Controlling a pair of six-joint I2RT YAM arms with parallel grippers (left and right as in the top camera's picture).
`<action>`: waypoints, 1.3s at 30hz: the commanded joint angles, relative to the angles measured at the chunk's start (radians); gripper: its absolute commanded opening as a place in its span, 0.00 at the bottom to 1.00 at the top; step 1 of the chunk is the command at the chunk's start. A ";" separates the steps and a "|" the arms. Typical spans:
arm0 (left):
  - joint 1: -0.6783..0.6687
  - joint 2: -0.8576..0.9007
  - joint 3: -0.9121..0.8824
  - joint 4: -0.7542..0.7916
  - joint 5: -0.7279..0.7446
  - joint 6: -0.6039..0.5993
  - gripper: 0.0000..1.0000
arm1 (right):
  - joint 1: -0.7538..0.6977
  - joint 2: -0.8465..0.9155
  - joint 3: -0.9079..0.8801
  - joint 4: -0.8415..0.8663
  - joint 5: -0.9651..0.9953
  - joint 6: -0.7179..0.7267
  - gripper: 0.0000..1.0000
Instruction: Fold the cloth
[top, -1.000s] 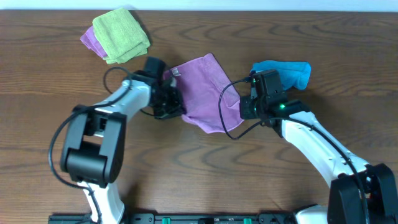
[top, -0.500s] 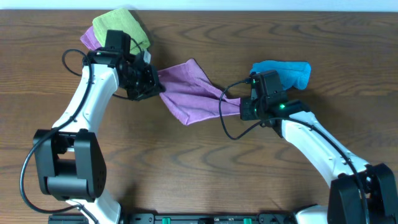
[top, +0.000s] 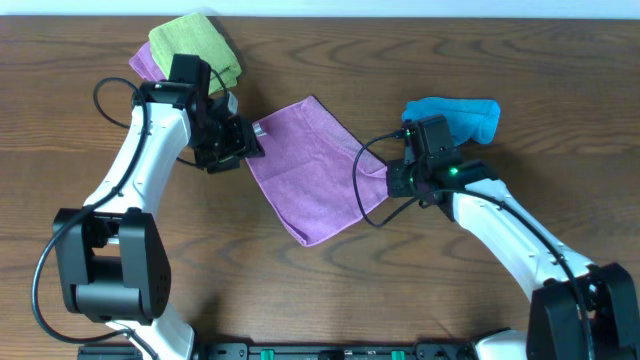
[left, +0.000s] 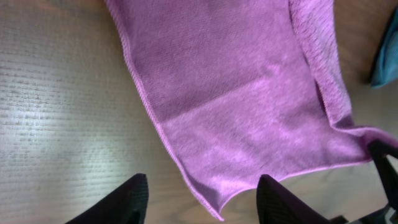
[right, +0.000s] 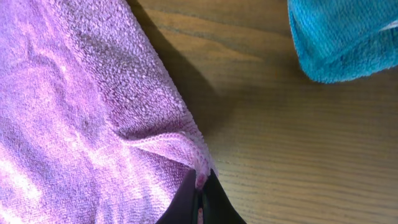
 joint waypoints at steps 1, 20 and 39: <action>0.007 0.003 0.007 -0.029 -0.014 0.014 0.61 | 0.010 -0.024 0.014 -0.004 -0.004 -0.007 0.14; -0.049 0.003 0.007 0.076 0.109 -0.022 0.89 | 0.075 0.012 0.099 0.264 -0.012 -0.299 0.52; 0.258 -0.055 0.010 0.105 0.163 -0.038 0.94 | 0.149 0.530 0.571 0.204 -0.030 -0.385 0.52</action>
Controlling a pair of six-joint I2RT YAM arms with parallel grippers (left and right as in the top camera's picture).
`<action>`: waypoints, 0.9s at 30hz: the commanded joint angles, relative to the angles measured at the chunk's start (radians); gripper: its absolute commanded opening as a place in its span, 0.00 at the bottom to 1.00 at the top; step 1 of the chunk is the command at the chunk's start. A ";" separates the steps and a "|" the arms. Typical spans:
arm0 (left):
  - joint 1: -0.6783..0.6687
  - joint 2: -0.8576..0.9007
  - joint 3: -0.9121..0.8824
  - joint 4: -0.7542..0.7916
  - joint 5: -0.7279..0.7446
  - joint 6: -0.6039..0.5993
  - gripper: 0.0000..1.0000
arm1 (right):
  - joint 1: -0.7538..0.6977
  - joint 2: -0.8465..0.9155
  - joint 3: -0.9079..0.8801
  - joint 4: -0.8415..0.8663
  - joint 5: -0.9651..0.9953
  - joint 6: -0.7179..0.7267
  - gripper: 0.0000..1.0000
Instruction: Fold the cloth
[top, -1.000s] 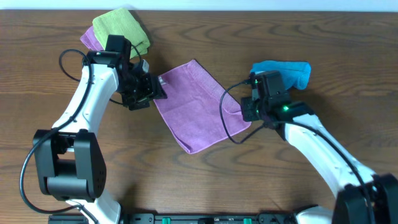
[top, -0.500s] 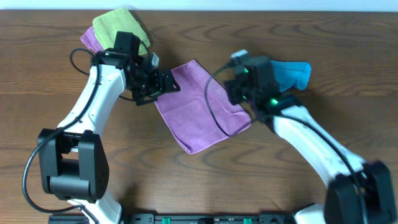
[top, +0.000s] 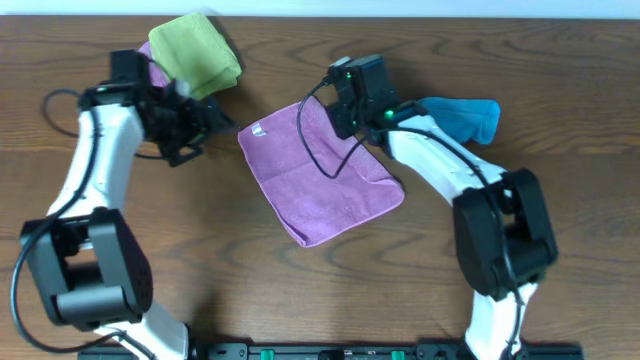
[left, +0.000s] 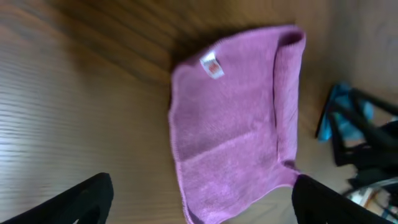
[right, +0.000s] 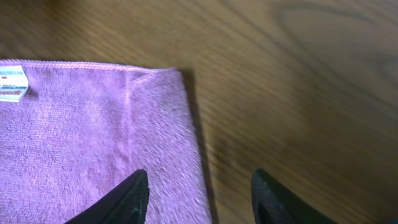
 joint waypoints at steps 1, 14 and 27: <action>0.036 -0.037 0.010 -0.001 0.049 0.000 0.94 | 0.035 0.050 0.059 -0.006 -0.010 -0.035 0.52; 0.056 -0.037 0.010 0.000 0.055 0.024 0.94 | 0.069 0.153 0.133 -0.026 -0.004 -0.050 0.47; 0.056 -0.037 0.010 -0.002 0.045 0.039 0.95 | 0.107 0.188 0.133 -0.024 0.001 -0.050 0.44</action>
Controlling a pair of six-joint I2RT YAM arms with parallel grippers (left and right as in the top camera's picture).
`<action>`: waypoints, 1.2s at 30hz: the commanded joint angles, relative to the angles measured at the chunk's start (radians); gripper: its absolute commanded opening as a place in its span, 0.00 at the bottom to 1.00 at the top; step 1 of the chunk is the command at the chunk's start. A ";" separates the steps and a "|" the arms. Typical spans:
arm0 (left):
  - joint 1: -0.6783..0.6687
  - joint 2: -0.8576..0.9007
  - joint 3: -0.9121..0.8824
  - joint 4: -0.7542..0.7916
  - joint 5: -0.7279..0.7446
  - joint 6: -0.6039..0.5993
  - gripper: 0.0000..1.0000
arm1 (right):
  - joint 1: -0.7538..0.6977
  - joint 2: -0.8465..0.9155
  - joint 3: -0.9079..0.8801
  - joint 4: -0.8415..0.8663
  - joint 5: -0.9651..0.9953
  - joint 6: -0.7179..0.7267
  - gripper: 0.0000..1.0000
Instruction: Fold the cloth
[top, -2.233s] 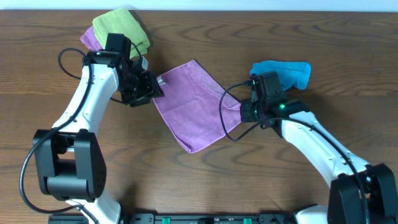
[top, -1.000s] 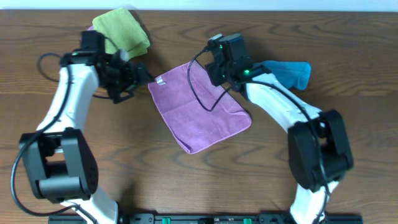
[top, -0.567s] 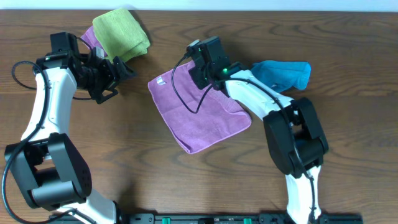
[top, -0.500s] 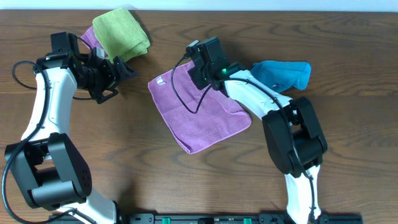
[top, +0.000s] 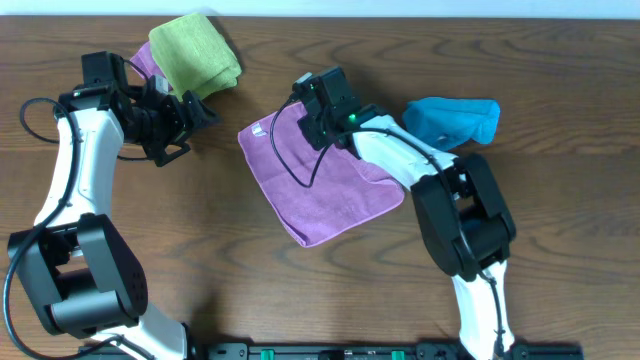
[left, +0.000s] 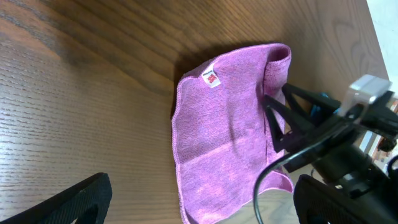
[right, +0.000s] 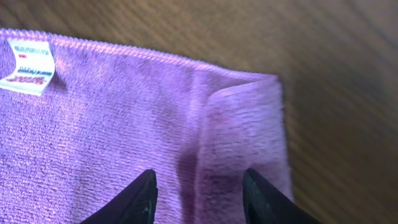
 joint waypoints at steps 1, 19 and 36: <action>0.003 -0.022 0.010 -0.004 0.001 0.031 0.95 | 0.018 0.030 0.021 0.003 0.004 -0.014 0.43; 0.003 -0.022 0.010 -0.012 0.000 0.064 0.95 | 0.020 0.041 0.021 0.037 0.132 -0.014 0.17; 0.003 -0.022 0.010 -0.012 0.000 0.075 0.95 | 0.021 0.049 0.021 0.029 0.131 -0.011 0.34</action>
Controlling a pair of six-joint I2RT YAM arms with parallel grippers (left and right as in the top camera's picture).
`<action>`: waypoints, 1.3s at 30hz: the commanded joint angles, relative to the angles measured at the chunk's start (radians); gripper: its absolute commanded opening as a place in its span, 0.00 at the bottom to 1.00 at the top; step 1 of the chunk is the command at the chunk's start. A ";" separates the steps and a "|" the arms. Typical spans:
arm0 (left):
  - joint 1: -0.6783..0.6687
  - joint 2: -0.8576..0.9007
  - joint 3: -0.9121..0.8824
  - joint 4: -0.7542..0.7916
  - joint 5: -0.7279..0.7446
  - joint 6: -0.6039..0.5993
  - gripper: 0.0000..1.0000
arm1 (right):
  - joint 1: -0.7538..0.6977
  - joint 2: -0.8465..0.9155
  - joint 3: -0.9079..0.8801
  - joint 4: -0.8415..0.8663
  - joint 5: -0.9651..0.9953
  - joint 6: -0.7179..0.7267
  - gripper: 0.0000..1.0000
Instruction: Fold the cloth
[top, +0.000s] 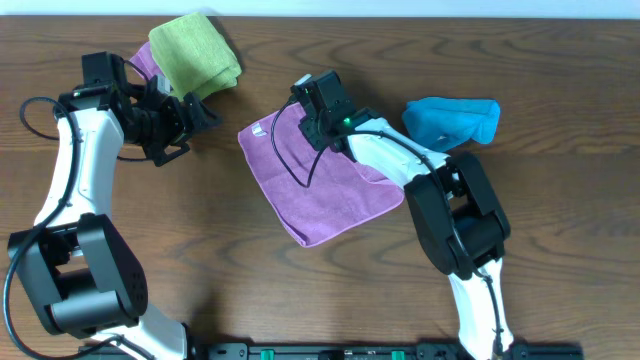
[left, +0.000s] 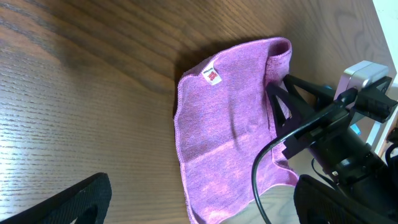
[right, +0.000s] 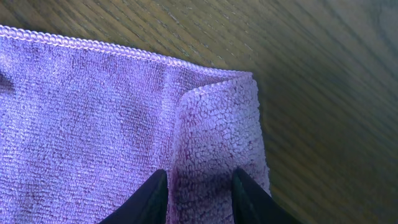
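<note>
The purple cloth (top: 320, 185) lies flat mid-table, its right edge turned over into a narrow strip (right: 214, 137). A white tag (left: 212, 75) shows near its far-left corner. My right gripper (right: 200, 199) is open and low over the cloth's far corner (top: 318, 128), one finger on each side of the folded strip. My left gripper (top: 190, 125) stands wide open to the left of the cloth, apart from it, with nothing between its fingers (left: 74, 199).
A folded green cloth (top: 195, 50) sits on another purple cloth (top: 145, 62) at the back left. A blue cloth (top: 450, 118) lies at the back right. The right arm's black cable (top: 300, 165) loops over the purple cloth.
My right gripper has come closer to the cloth's folded far corner and its fingers stand nearer together, straddling the strip. The left arm and the cloth look unchanged.
At first my right gripper was shut on the cloth's right corner and the left stood open at its left corner. Later both were off the cloth, the right edge lay folded in, and the left had drawn back. My right gripper, open, has since closed in on the far corner.
</note>
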 joint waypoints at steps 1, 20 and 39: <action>0.003 -0.022 0.010 -0.004 0.000 0.023 0.95 | 0.010 0.034 0.021 0.000 0.010 0.004 0.34; 0.003 -0.022 0.010 -0.004 0.000 0.023 0.95 | 0.007 0.015 0.089 -0.025 0.230 0.003 0.01; 0.003 -0.022 0.010 -0.018 0.000 0.027 0.95 | -0.134 0.009 0.102 -0.078 0.507 0.132 0.54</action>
